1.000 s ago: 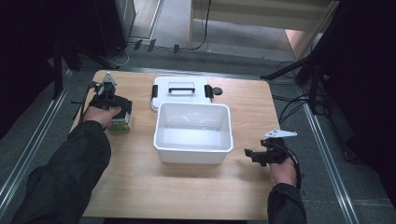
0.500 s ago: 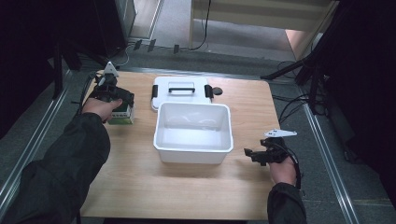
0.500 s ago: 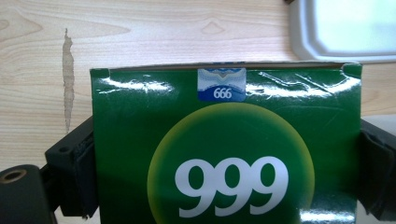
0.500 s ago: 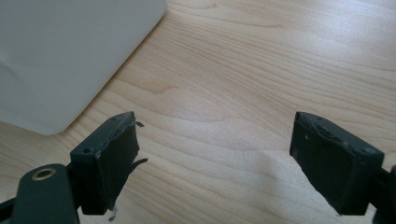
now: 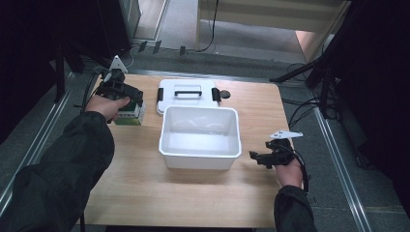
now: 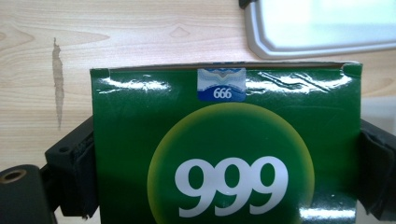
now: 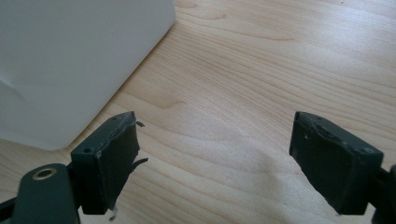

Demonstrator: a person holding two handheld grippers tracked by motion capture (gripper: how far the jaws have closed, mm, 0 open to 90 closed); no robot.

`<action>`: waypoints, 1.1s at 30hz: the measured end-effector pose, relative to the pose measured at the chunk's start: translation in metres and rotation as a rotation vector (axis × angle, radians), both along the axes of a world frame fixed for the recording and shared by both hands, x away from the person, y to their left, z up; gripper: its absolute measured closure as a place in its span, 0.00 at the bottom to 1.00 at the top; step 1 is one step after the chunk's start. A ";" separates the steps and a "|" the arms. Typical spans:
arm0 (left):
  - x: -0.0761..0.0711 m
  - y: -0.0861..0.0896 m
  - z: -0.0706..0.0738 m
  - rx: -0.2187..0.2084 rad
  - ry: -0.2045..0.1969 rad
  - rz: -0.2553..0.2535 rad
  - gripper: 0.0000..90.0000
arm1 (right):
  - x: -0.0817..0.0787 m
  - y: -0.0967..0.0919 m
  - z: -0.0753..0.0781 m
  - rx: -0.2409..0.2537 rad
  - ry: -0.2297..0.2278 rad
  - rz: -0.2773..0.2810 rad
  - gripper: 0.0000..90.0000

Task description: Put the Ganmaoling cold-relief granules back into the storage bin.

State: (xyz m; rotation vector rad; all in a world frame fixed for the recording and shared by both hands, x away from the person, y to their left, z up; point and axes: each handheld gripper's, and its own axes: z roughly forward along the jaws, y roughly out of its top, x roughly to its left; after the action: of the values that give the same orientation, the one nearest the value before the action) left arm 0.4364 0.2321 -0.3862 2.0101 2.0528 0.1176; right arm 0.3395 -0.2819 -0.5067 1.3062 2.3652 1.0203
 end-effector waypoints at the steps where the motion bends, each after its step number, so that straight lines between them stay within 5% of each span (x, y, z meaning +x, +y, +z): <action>1: -0.001 -0.002 0.003 0.004 0.001 -0.001 0.06 | 0.001 0.001 0.000 0.000 -0.002 0.002 0.18; 18: -0.009 -0.032 0.067 0.015 -0.049 -0.058 0.06 | 0.002 0.004 0.000 -0.007 0.010 0.003 0.18; 33: -0.009 -0.072 0.093 0.002 -0.070 -0.123 0.06 | -0.003 -0.002 0.000 -0.001 0.008 -0.023 0.18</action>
State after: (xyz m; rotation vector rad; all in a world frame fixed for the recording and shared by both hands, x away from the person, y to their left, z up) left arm 0.4271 0.1601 -0.2929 2.0963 1.8827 0.1644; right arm 0.3366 -0.2843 -0.5068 1.3357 2.3507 1.0096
